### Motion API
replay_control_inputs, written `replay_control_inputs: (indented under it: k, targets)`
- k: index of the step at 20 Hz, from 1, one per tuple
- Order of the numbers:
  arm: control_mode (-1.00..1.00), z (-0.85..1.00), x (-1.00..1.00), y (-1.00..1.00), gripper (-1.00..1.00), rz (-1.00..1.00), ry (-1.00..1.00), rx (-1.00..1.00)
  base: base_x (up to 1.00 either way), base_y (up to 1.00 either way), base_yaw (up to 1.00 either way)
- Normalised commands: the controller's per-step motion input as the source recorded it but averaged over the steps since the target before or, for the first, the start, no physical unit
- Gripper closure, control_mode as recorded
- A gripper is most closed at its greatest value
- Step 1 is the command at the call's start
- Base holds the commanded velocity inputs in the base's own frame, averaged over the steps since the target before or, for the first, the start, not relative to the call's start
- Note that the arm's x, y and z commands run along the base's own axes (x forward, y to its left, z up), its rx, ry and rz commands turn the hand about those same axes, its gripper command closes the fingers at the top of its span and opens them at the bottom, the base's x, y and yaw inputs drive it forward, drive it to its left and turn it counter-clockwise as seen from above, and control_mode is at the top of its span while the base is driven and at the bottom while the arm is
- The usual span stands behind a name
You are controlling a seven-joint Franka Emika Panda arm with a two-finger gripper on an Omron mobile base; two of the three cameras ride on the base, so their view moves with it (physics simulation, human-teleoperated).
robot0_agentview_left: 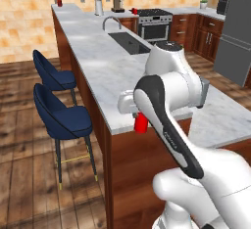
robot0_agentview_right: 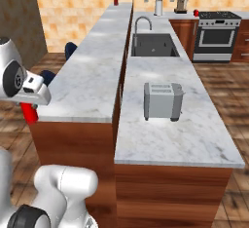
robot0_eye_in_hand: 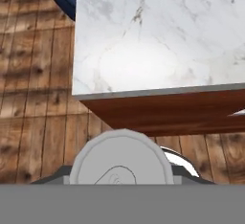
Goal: Four empty soda cans are scattered around the kitchen. Gather all the cans and cluster them next to the stove for recycling.
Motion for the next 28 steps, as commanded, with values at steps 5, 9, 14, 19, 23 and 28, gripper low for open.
replay_control_inputs:
  k: [5, 9, 14, 19, 23, 28]
  targets:
    - [-1.00, 0.00, -0.56, -0.55, 1.00, 0.00, -0.06, 0.00, 0.00, 0.00, 0.00]
    - [-1.00, 0.04, -0.40, -0.54, 1.00, 0.00, -0.04, 0.00, 0.00, 0.00, 0.00]
    - [-1.00, 0.02, -0.33, -0.59, 1.00, 0.00, 0.00, 0.00, 0.00, 0.00, 0.00]
    - [-1.00, 0.00, -0.54, -0.14, 1.00, 0.00, 0.00, -0.01, 0.00, 0.00, 0.00]
    - [-1.00, 0.00, -0.05, 0.00, 1.00, 0.00, 0.00, 0.00, 0.00, 0.00, 0.00]
    - [-1.00, 0.00, 0.00, 0.00, 1.00, 0.00, 0.00, 0.00, 0.00, 0.00, 0.00]
